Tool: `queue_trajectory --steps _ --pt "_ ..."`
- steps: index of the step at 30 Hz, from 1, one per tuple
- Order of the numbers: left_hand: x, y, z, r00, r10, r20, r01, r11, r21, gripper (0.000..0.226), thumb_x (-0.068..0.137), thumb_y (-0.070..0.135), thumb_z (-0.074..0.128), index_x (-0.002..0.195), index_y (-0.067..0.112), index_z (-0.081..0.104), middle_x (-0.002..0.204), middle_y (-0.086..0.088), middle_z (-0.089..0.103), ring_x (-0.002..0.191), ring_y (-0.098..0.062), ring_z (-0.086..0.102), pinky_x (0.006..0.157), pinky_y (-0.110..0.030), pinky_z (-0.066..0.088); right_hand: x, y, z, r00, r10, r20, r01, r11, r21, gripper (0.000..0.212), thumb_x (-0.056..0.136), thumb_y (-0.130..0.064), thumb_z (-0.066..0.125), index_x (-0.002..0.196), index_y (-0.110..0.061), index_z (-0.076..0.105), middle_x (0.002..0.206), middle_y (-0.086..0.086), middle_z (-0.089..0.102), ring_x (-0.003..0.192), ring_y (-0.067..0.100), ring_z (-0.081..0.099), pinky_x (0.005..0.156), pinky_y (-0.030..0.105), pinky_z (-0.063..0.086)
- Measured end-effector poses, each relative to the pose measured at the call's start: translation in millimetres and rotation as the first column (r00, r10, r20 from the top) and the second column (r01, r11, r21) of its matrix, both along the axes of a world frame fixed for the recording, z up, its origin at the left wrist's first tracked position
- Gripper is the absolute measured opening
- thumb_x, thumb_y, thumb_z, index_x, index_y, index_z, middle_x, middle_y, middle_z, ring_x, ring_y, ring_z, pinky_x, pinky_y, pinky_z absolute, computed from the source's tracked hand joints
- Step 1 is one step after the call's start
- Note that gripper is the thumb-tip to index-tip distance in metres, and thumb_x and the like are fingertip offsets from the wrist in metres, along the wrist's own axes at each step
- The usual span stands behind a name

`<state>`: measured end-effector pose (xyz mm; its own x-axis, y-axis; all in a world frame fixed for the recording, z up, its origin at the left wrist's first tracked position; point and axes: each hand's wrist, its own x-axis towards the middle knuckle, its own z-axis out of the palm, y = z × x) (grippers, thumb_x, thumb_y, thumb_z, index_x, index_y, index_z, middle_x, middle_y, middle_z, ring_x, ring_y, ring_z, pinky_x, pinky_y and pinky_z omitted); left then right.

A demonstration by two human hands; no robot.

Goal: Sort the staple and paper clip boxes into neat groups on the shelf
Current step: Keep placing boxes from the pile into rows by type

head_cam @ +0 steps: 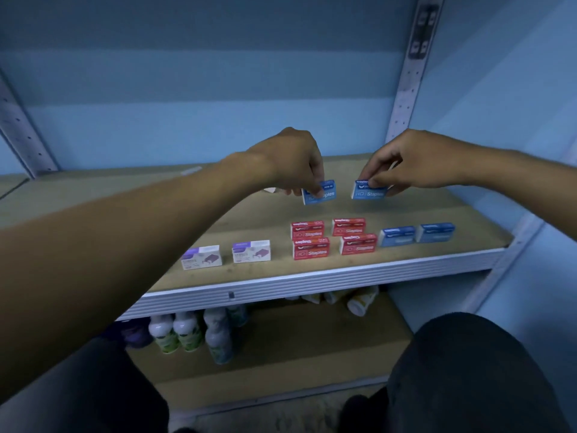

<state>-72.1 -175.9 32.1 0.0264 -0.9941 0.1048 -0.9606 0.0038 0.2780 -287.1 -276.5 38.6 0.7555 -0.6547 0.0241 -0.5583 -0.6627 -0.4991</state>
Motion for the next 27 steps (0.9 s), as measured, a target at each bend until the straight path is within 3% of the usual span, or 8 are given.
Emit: queue_trajectory --steps 3,6,12,22,27 --pt "-26.8 -14.4 -1.7 0.999 -0.046 0.014 0.046 0.999 -0.009 0.015 0.076 0.028 0.083 0.086 0.018 0.078 0.073 0.003 0.075 0.053 -0.004 0.066 0.049 -0.018 0.05 -23.7 -6.3 -0.1 0.999 -0.04 -0.008 0.04 0.999 -0.013 0.014 0.09 -0.013 0.073 0.097 -0.023 0.081 0.088 -0.005 0.078 0.069 0.005 0.075 0.065 0.01 0.056" --pt "-48.2 -27.2 -3.8 0.997 -0.074 0.023 0.074 0.997 -0.019 0.017 0.076 0.029 0.083 0.086 0.017 0.079 0.075 0.002 0.076 0.065 -0.011 0.072 0.06 -0.025 0.059 -43.2 -13.2 -3.2 0.997 -0.073 -0.008 0.073 0.997 -0.016 0.013 0.09 -0.012 0.073 0.097 -0.021 0.08 0.09 -0.004 0.077 0.063 -0.003 0.071 0.061 0.009 0.054" --pt "-79.4 -47.7 -10.7 0.993 -0.109 0.055 0.111 0.993 -0.035 0.023 0.072 0.034 0.085 0.087 0.018 0.079 0.077 0.006 0.075 0.071 -0.009 0.072 0.078 -0.033 0.059 -69.1 -27.2 -14.1 0.993 -0.112 -0.039 0.112 0.993 -0.023 0.014 0.089 -0.014 0.074 0.099 -0.022 0.08 0.094 -0.004 0.076 0.061 -0.004 0.07 0.064 0.011 0.053" --pt "-92.5 -63.8 -27.3 0.988 -0.121 0.098 0.119 0.993 0.023 0.026 0.071 0.038 0.085 0.088 0.019 0.079 0.082 0.006 0.074 0.078 -0.01 0.068 0.081 -0.039 0.058 -79.1 -39.1 -33.1 0.988 -0.139 -0.063 0.139 0.99 0.0 0.015 0.088 -0.016 0.076 0.099 -0.024 0.08 0.092 -0.005 0.077 0.065 0.002 0.073 0.069 0.014 0.054" --pt "-92.9 -66.6 -36.4 0.986 -0.131 0.106 0.13 0.991 0.021 0.028 0.071 0.04 0.084 0.09 0.021 0.079 0.086 0.008 0.075 0.083 -0.011 0.067 0.08 -0.034 0.057 -78.8 -40.0 -39.9 0.988 -0.136 -0.066 0.138 0.99 0.027 0.015 0.088 -0.015 0.076 0.099 -0.024 0.08 0.09 -0.005 0.077 0.063 0.002 0.073 0.071 0.016 0.054"
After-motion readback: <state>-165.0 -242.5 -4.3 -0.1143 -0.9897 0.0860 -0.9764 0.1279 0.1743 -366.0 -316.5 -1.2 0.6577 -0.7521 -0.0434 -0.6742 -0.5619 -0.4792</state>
